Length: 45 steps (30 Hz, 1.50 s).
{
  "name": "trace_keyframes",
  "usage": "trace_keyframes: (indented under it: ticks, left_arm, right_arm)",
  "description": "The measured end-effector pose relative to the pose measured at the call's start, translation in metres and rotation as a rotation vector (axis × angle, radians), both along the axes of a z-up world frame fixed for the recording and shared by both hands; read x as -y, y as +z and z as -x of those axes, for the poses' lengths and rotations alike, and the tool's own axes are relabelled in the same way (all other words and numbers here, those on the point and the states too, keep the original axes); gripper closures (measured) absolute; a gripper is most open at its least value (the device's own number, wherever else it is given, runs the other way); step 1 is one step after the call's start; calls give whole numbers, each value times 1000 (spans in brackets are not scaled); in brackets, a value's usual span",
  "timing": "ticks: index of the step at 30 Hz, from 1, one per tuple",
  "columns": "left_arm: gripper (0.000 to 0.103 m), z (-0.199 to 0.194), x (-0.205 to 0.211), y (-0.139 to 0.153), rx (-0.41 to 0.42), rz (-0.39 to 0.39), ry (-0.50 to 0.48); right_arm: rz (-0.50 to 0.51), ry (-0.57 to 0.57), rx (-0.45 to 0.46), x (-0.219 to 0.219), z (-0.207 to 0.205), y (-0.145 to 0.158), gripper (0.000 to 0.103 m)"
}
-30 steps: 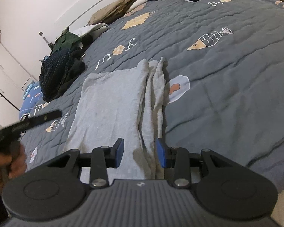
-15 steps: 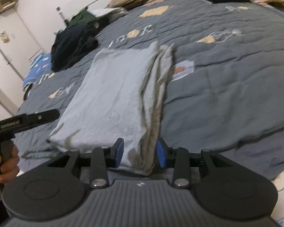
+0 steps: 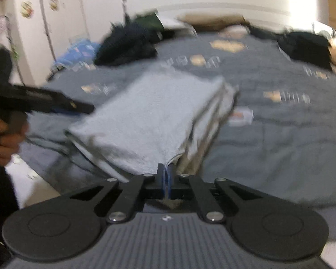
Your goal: Fold clothes
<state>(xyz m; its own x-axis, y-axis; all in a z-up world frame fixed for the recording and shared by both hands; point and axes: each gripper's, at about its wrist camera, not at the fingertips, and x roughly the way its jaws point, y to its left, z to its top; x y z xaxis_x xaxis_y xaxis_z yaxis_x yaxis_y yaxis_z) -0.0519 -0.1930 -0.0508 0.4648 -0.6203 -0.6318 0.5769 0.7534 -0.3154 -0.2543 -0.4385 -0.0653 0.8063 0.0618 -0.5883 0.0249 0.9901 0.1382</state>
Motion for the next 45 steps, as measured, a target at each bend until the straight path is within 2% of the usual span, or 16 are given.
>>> trace_keyframes:
  ticks: [3, 6, 7, 8, 11, 13, 15, 18, 21, 29, 31, 35, 40, 45]
  left_arm:
    - [39, -1, 1, 0, -5, -10, -10]
    - [39, 1, 5, -1, -3, -28, -33]
    - [39, 3, 7, -1, 0, -30, -50]
    - [39, 5, 9, -1, 3, -32, -68]
    - [39, 13, 16, -1, 6, -24, -128]
    - [39, 18, 22, -1, -3, -9, -169]
    - [39, 22, 28, -5, -19, -9, -201]
    - [39, 25, 42, -19, -29, -121, -203]
    - [39, 25, 50, -33, -63, -181, -202]
    - [37, 25, 50, -31, -136, -155, -256]
    - [37, 21, 46, -26, -152, -131, -251]
    - [36, 10, 31, -10, -146, -34, -218]
    - [36, 1, 19, 1, -122, 47, -143]
    - [36, -2, 21, 3, -74, 3, -114]
  right_arm:
    - [7, 19, 39, 7, 6, 7, 103]
    - [79, -95, -96, 16, -6, -10, 102]
    - [61, -127, -151, 22, -11, -16, 101]
    - [36, -158, -184, 26, -13, -18, 100]
    - [-92, -199, -126, 39, -10, -7, 94]
    - [-207, -220, -71, 47, -7, -1, 86]
    - [-310, -232, -51, 51, -10, 0, 69]
    - [-418, -220, -25, 48, -17, -2, 65]
    - [-418, -179, -34, 33, -26, -7, 64]
    - [-372, -203, -144, 27, -30, -16, 64]
    - [-359, -214, -174, 27, -30, -19, 64]
    - [-332, -236, -235, 27, -31, -23, 63]
    - [-380, -266, -97, 44, -28, 5, 62]
    - [-347, -285, -17, 67, -64, 30, 56]
